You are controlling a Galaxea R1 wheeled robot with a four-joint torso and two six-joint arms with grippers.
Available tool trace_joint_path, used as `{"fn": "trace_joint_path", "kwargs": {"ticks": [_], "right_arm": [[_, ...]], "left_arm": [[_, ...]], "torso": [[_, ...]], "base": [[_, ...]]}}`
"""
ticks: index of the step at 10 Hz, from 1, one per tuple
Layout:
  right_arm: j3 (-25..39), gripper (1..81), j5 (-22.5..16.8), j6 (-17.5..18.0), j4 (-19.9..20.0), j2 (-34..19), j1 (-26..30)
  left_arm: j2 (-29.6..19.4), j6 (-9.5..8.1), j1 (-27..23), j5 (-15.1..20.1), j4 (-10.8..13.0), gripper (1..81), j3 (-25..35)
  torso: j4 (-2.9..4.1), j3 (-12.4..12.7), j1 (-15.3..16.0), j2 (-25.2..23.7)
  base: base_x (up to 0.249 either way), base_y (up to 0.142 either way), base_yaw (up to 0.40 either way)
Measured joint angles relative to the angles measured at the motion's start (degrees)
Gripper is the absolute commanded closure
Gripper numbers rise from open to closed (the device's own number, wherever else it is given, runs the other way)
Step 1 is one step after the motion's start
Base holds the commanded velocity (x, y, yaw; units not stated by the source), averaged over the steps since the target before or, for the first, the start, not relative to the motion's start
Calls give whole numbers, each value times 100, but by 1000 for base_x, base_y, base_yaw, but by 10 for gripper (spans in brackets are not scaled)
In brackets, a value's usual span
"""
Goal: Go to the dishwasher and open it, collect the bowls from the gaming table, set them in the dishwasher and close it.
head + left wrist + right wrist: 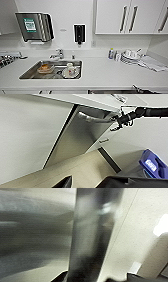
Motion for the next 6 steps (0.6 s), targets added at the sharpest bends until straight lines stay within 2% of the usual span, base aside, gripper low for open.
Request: {"fn": "trace_joint_path", "kwargs": {"ticks": [6], "right_arm": [[300,10,265,9,-133,-193,-154]], "left_arm": [[77,0,0,5,2,10,-26]], "torso": [[0,0,0,0]], "base": [[0,0,0]]}}
